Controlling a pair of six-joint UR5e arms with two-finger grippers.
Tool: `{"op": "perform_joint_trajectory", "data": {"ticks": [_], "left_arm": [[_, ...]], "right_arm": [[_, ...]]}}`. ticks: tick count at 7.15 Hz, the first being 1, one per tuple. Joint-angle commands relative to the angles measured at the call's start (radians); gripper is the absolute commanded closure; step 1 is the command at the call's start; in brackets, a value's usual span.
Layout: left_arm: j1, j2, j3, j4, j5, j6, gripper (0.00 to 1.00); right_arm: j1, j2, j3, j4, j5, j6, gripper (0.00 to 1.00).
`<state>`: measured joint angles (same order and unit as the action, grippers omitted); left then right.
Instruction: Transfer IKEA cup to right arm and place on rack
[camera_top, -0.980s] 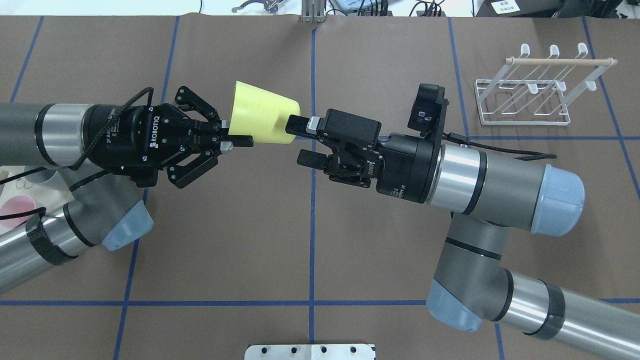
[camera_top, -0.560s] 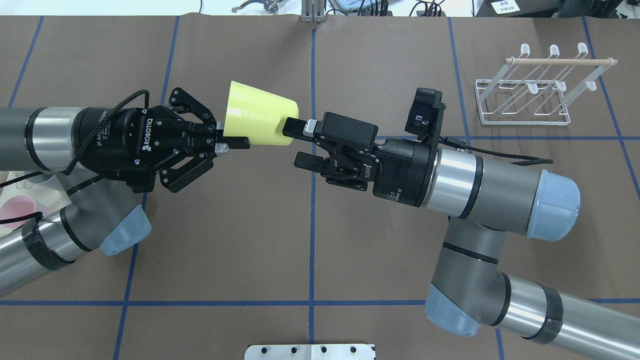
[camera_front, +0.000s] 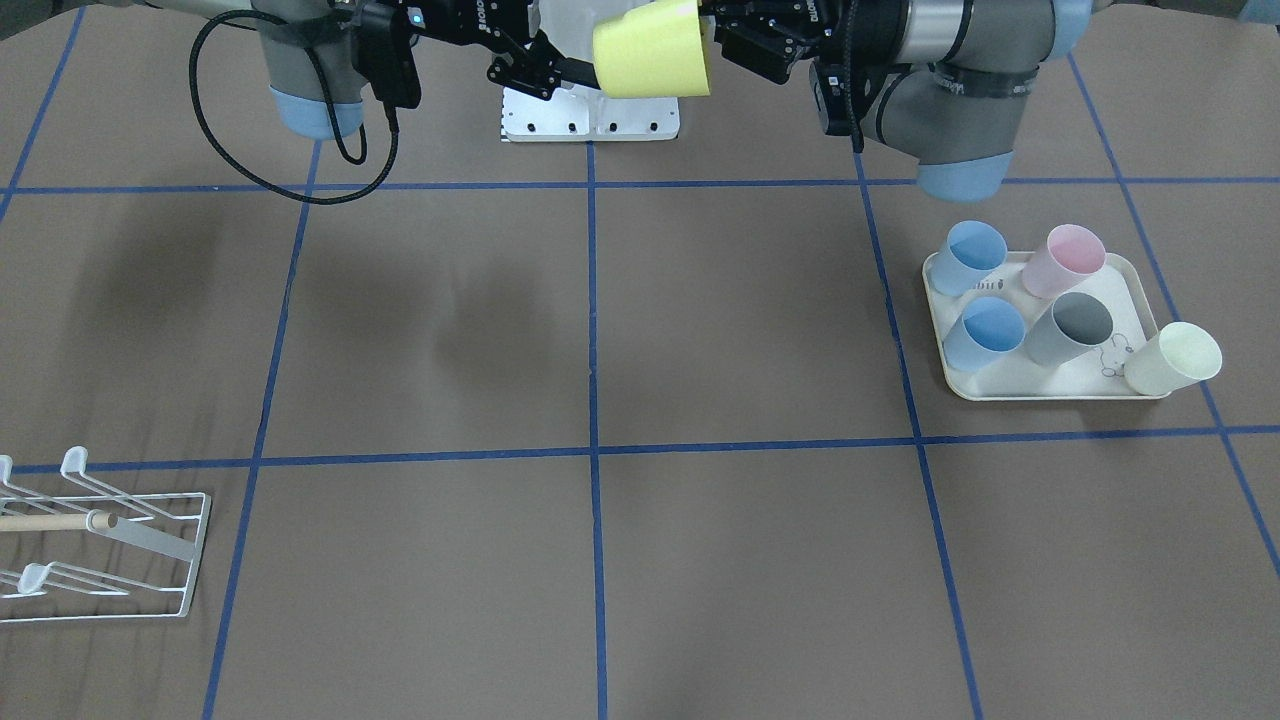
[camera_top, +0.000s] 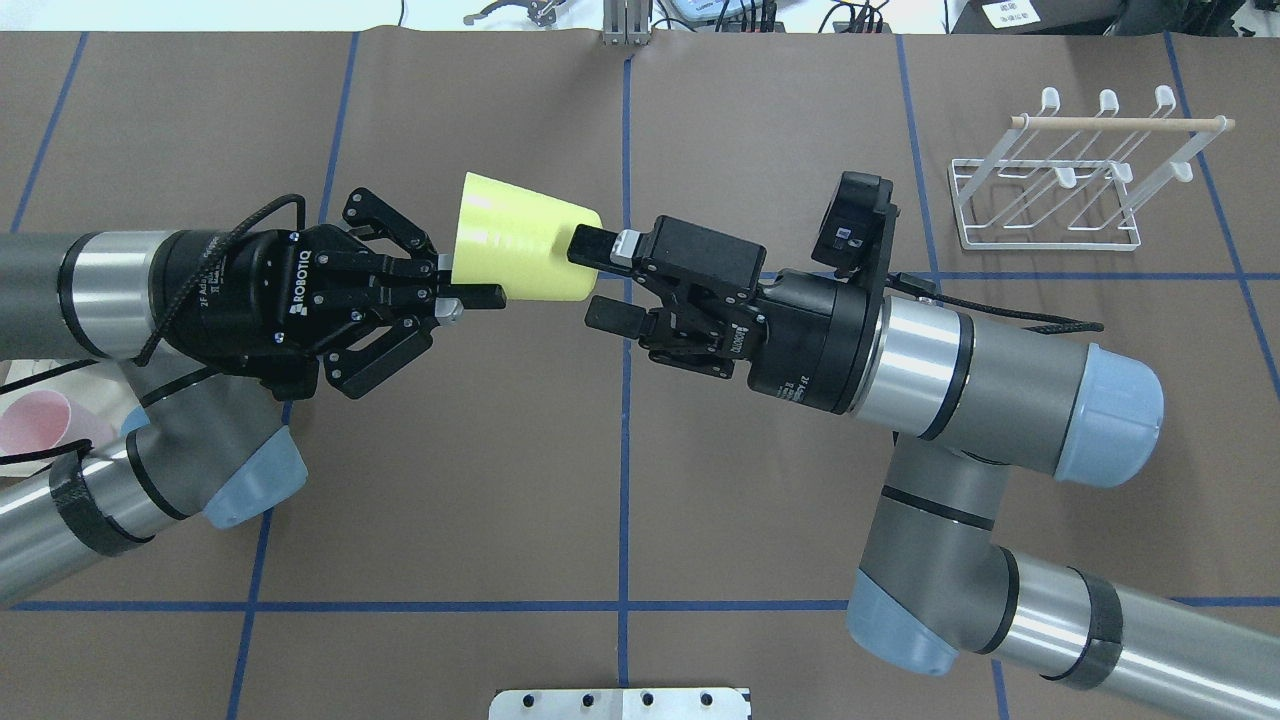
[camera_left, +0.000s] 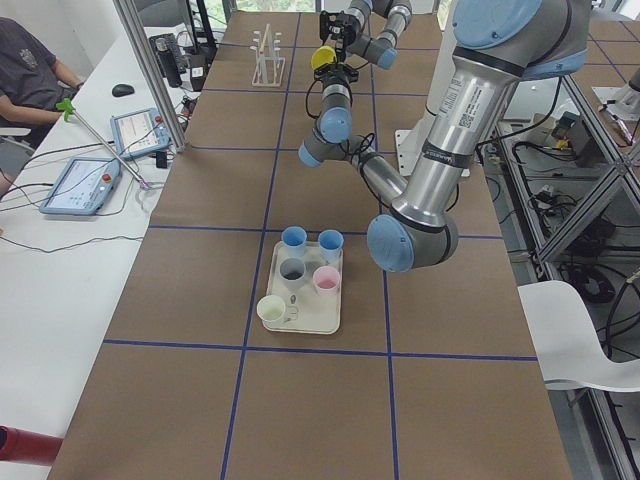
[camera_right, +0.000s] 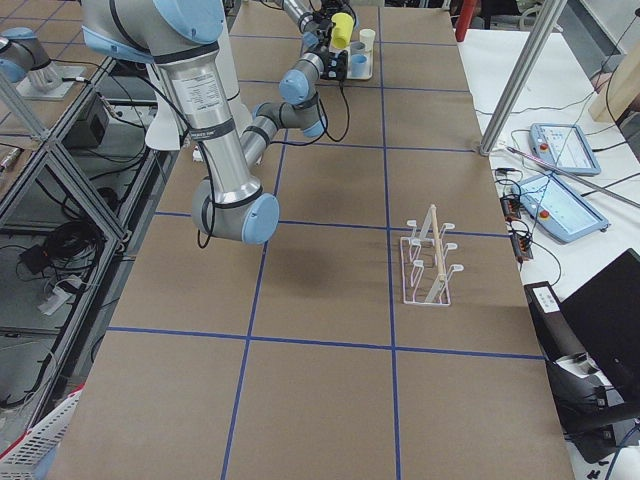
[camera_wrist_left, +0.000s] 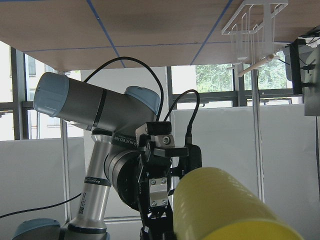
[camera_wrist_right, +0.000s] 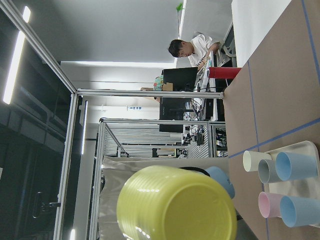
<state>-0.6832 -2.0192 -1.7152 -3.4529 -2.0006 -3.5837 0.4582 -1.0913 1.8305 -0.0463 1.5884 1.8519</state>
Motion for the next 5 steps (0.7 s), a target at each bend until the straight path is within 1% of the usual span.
{"op": "perform_joint_trajectory", "data": {"ticks": [1,5], "left_arm": [[0.001,0.001,-0.009,-0.002,0.0,-0.003,1.0],[0.001,0.002,-0.009,-0.002,0.0,-0.004,1.0]], "right_arm": [[-0.003,0.002,-0.014,0.006,-0.013,0.001,0.01],[-0.007,0.019,-0.016,0.006,-0.036,0.001,0.01]]}}
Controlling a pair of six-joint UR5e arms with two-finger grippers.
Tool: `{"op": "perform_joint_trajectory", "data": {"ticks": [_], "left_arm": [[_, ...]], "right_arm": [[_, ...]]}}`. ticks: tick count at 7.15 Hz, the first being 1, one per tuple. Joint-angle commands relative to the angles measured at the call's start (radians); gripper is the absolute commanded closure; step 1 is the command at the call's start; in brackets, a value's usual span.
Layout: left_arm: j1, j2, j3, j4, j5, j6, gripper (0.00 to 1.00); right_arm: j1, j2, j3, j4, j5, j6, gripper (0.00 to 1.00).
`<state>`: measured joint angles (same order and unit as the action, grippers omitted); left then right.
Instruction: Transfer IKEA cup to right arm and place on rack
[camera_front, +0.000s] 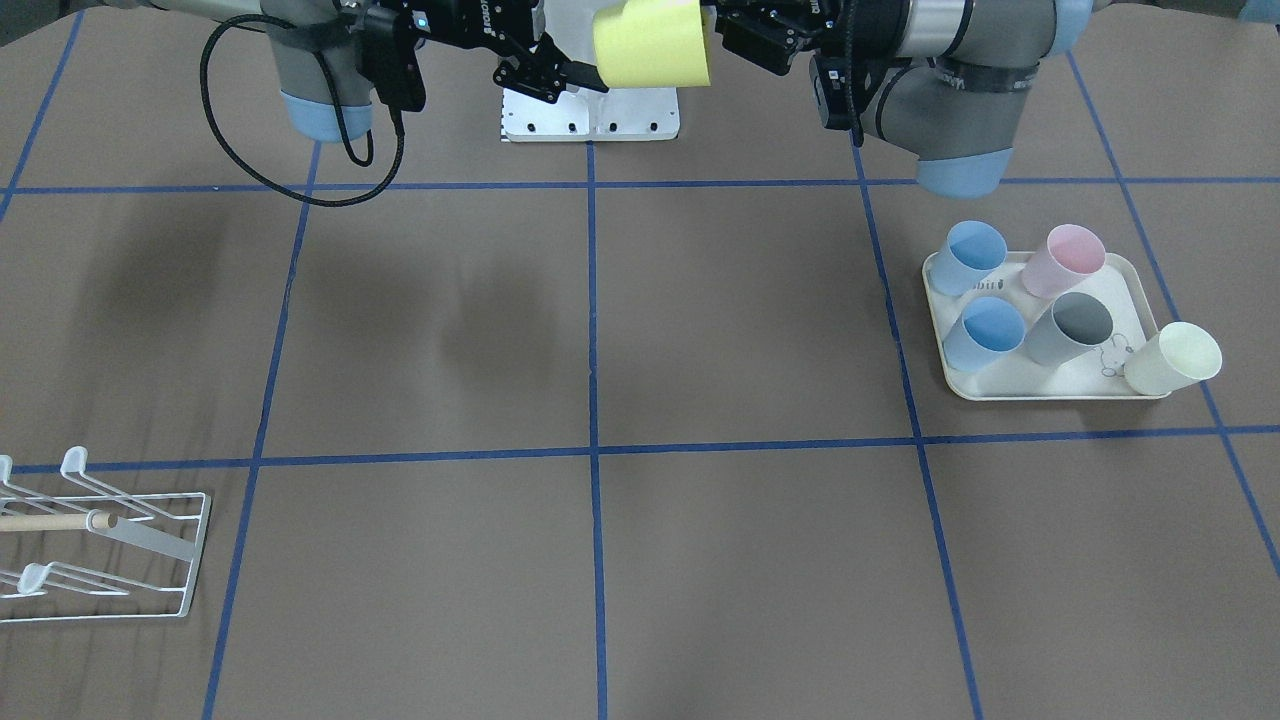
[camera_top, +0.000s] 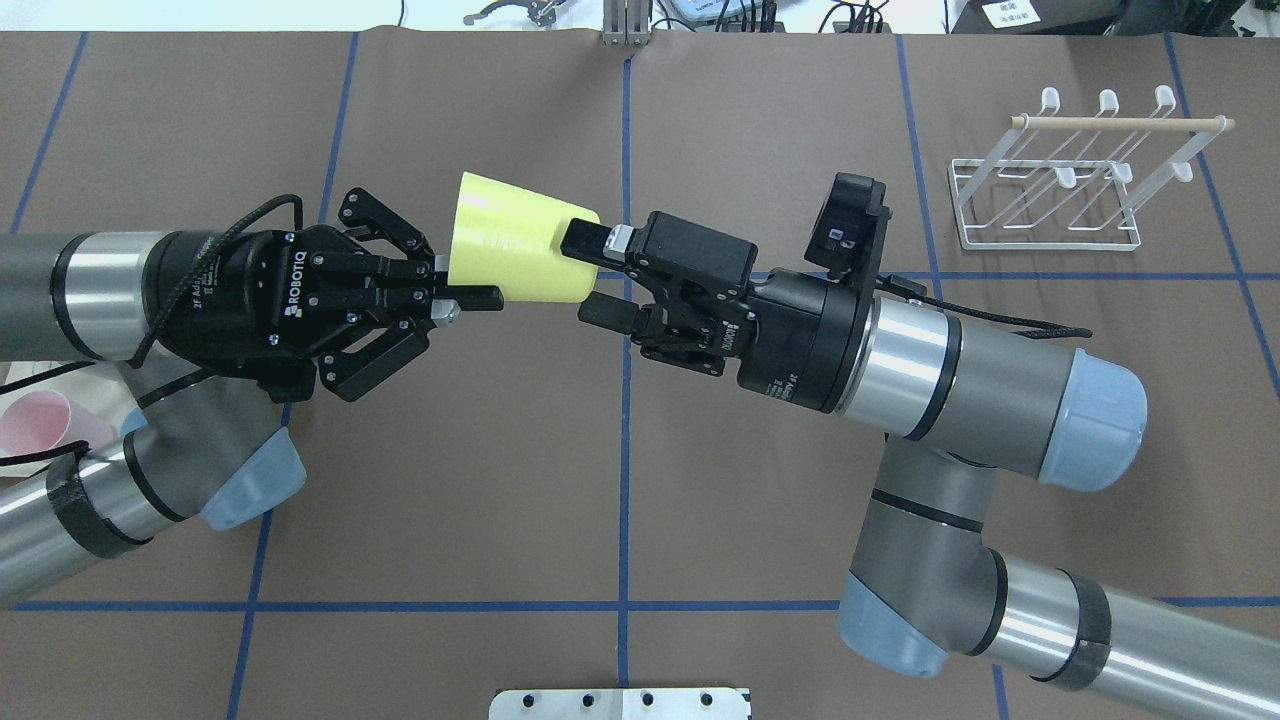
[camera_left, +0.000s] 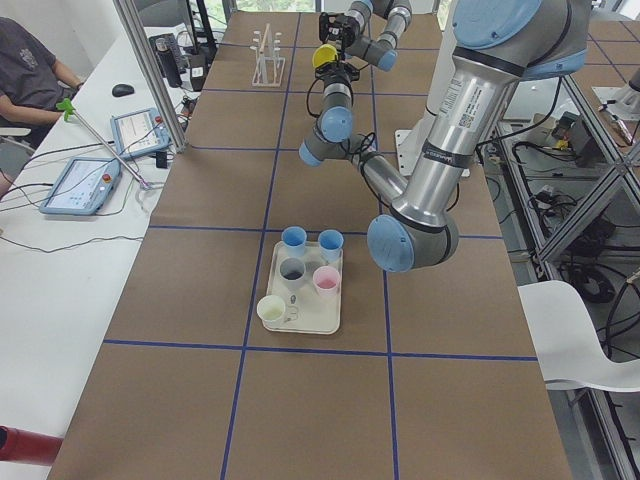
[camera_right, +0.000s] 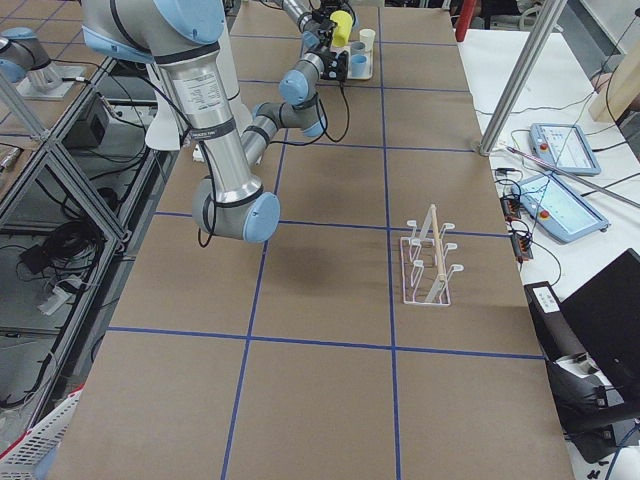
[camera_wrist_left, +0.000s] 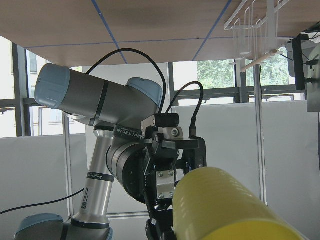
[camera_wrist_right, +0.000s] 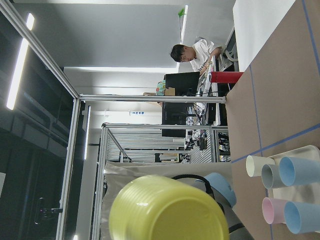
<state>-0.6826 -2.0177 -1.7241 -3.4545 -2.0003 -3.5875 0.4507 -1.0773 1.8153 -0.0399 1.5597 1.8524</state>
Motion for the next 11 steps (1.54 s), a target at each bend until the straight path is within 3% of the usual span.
{"op": "perform_joint_trajectory", "data": {"ticks": [1,5,7,9,10,11], "left_arm": [[0.0,0.0,0.0,0.0,0.0,-0.001,1.0],[0.0,0.0,-0.008,-0.002,0.0,-0.005,1.0],[0.002,0.005,-0.006,-0.011,0.0,-0.005,1.0],[0.002,0.011,0.0,-0.032,-0.002,0.001,0.79],[0.002,0.011,0.0,-0.032,-0.003,-0.001,0.01],[0.002,0.016,-0.003,-0.032,-0.003,0.003,0.0]], "right_arm": [[-0.001,0.007,-0.002,0.0,-0.018,-0.001,0.01],[-0.006,0.016,-0.011,0.0,-0.026,-0.001,0.05],[-0.006,0.016,-0.011,0.002,-0.029,-0.001,0.38],[-0.007,0.014,-0.01,0.003,-0.027,-0.004,0.7],[-0.007,0.011,-0.01,0.003,-0.027,-0.005,0.76],[-0.007,0.01,-0.01,0.003,-0.027,-0.005,0.79]]}}
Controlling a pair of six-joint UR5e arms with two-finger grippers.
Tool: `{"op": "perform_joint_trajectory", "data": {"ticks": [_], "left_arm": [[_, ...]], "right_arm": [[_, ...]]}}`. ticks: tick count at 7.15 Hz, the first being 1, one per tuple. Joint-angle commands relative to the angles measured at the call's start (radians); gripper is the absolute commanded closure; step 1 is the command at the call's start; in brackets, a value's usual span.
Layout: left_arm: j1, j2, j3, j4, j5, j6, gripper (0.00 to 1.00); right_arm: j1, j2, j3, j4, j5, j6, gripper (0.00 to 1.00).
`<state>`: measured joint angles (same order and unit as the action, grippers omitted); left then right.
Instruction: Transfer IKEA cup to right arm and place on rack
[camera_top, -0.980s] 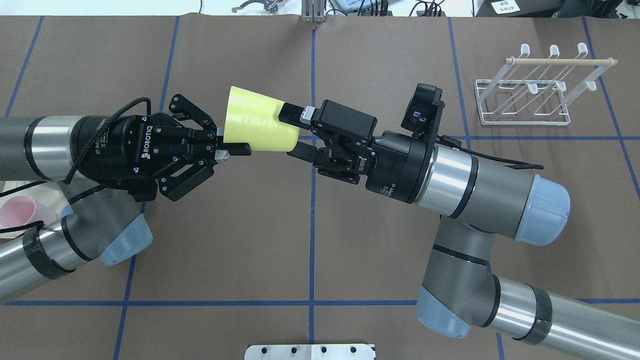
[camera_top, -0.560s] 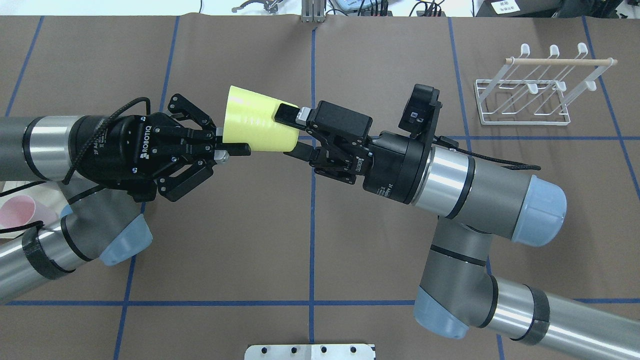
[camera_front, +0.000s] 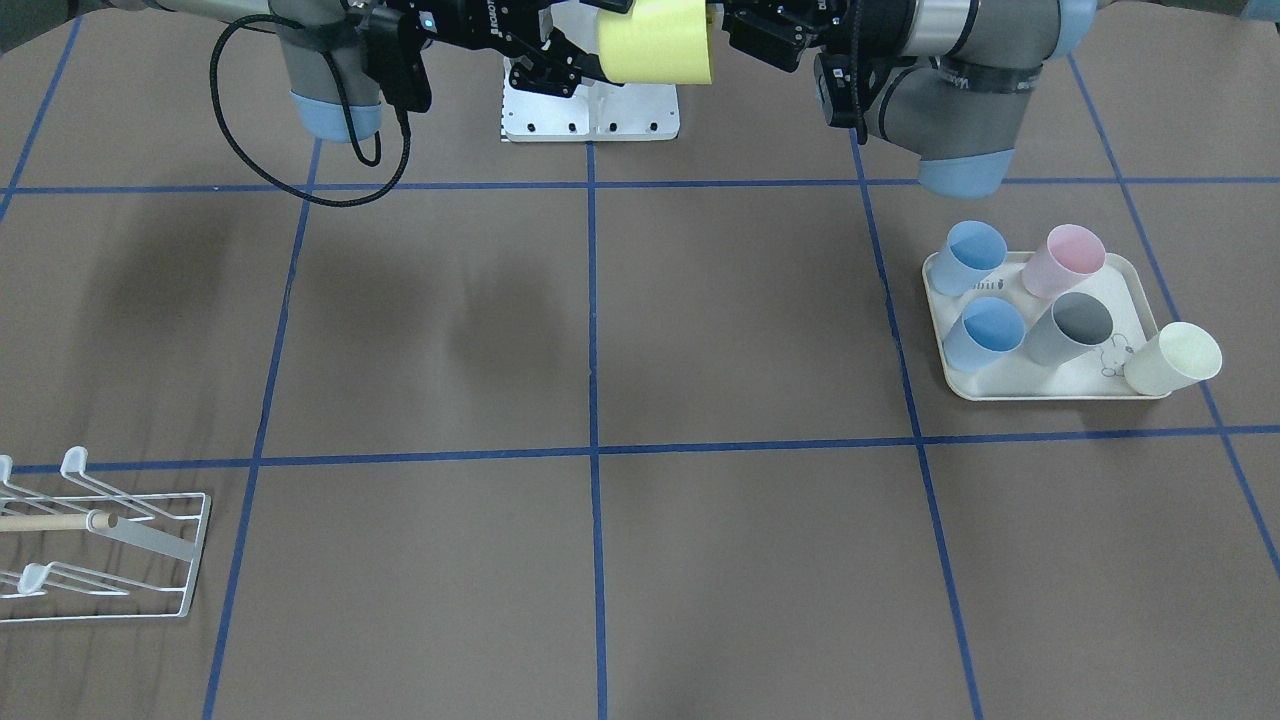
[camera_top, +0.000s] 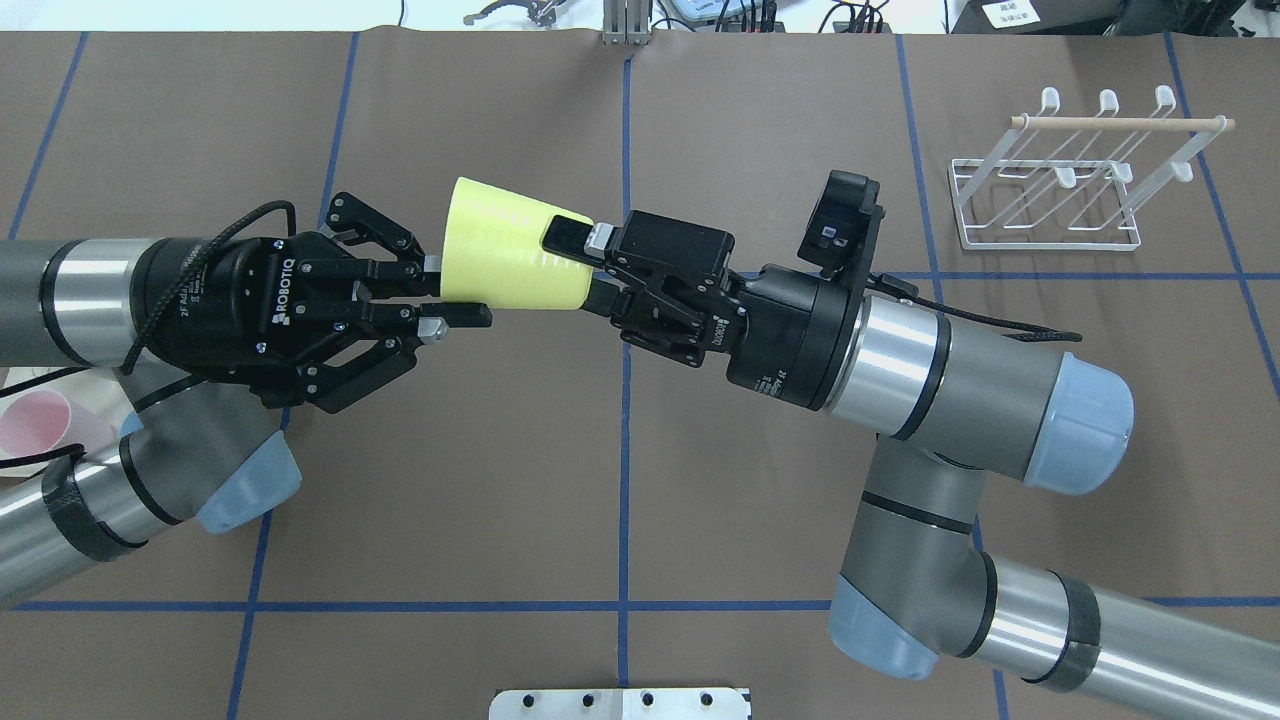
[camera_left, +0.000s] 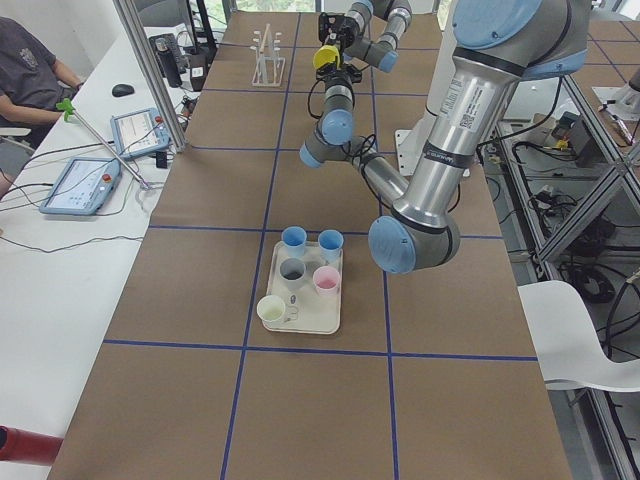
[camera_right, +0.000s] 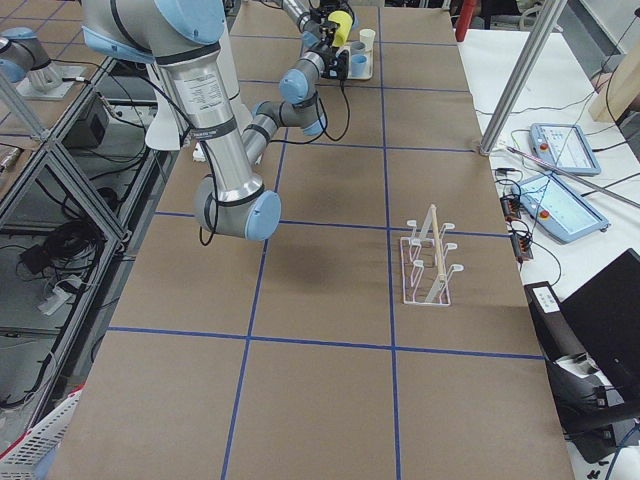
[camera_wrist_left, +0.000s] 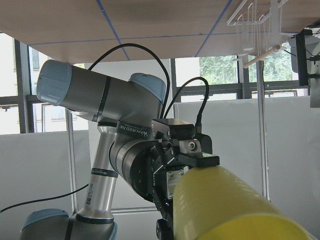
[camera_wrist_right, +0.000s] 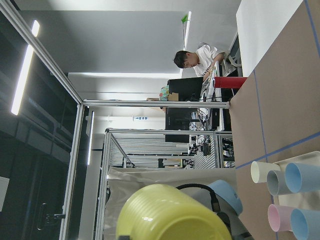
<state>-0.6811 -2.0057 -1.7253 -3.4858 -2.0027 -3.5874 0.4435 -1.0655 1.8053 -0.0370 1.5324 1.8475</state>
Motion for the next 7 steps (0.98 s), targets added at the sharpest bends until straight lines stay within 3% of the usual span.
{"op": "perform_joint_trajectory", "data": {"ticks": [1,3,5,7], "left_arm": [[-0.001,0.005,-0.003,-0.003,-0.007,0.005,0.0],[-0.018,0.092,-0.032,-0.012,-0.011,0.078,0.0],[-0.031,0.153,-0.04,-0.001,-0.057,0.432,0.0],[-0.145,0.144,-0.022,0.057,-0.097,0.458,0.0]], "right_arm": [[0.0,-0.007,0.0,0.018,0.0,-0.001,0.81],[0.004,-0.036,0.002,0.04,-0.001,-0.001,0.82],[0.014,-0.106,0.0,0.036,-0.014,-0.196,0.82],[0.067,-0.209,0.002,-0.038,-0.005,-0.38,0.84]]}}
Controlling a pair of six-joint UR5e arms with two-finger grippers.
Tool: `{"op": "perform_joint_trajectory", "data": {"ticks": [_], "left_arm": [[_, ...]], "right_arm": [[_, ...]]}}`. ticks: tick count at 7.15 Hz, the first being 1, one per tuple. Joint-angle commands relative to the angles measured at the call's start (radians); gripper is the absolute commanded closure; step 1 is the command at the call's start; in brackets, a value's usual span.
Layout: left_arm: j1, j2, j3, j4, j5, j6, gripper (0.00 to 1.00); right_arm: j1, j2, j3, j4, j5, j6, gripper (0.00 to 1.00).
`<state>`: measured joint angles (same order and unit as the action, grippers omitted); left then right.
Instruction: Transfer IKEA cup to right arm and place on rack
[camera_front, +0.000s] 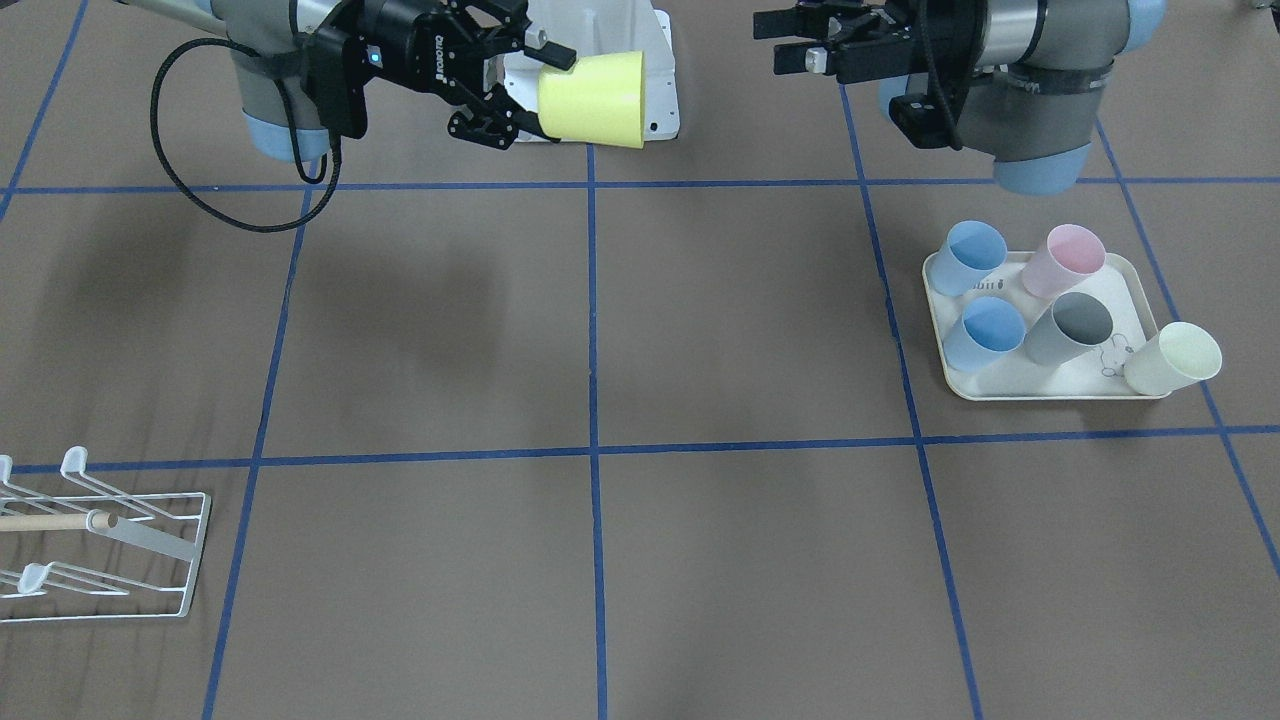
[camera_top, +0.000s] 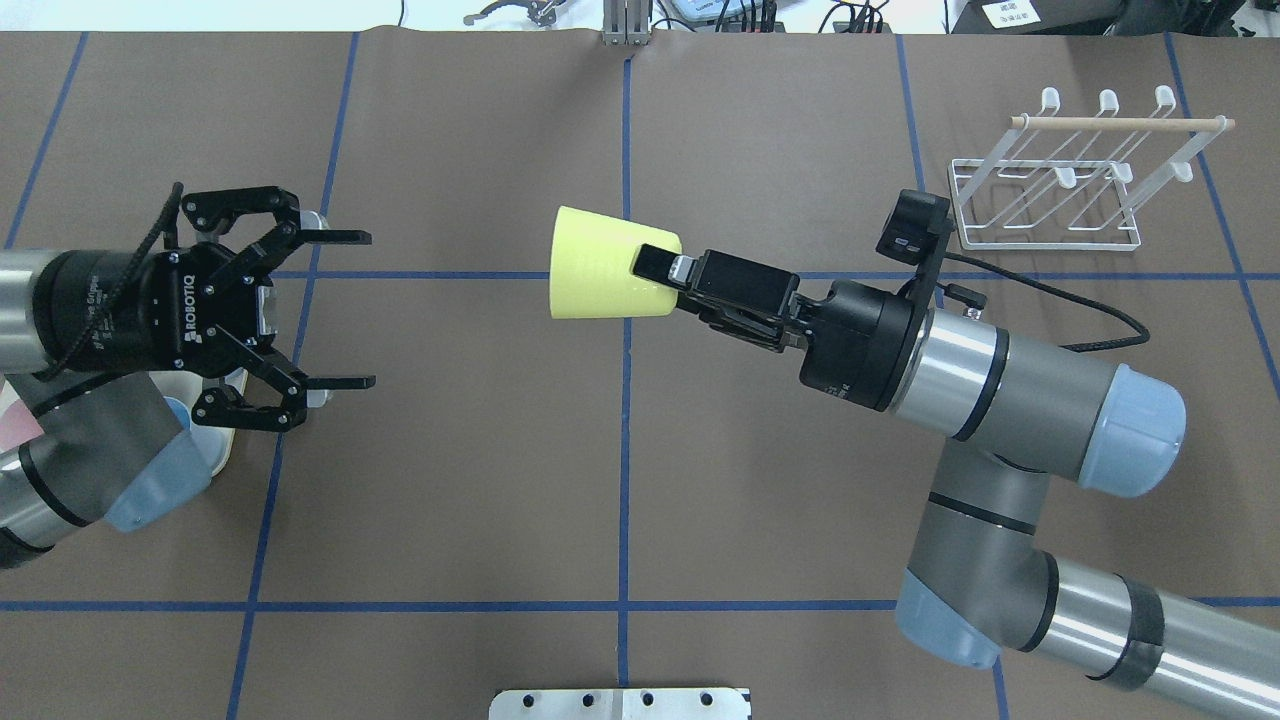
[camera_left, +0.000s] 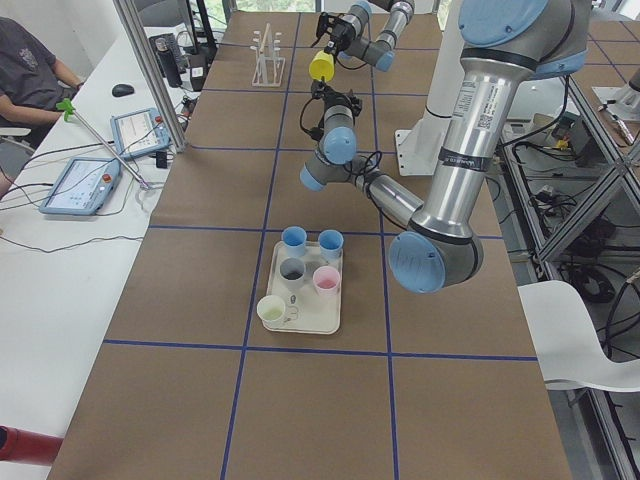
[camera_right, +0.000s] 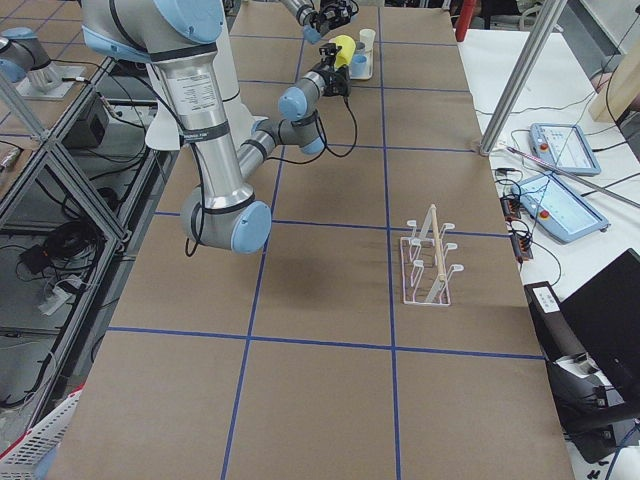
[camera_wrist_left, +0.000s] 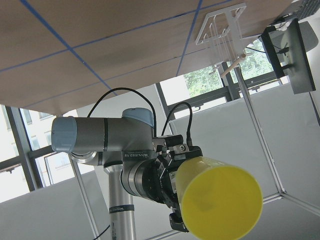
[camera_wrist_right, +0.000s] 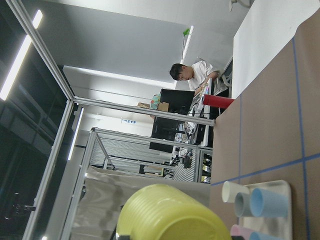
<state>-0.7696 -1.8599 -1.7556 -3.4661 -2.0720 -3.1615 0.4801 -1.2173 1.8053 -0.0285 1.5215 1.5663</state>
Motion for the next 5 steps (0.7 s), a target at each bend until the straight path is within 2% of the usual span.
{"op": "perform_joint_trajectory", "data": {"ticks": [1,3,4,5], "left_arm": [[-0.091,-0.005,0.008,0.094,-0.08,0.134,0.0],[-0.131,-0.005,0.001,0.218,-0.169,0.405,0.0],[-0.181,-0.005,0.001,0.278,-0.247,0.56,0.0],[-0.218,-0.005,0.004,0.371,-0.29,0.69,0.0]], "right_arm": [[0.087,-0.071,0.005,-0.158,0.023,-0.107,0.84],[0.239,-0.123,0.022,-0.382,0.156,-0.298,0.82],[0.306,-0.148,0.023,-0.472,0.201,-0.387,0.82],[0.401,-0.151,0.028,-0.607,0.283,-0.522,0.8]]}}
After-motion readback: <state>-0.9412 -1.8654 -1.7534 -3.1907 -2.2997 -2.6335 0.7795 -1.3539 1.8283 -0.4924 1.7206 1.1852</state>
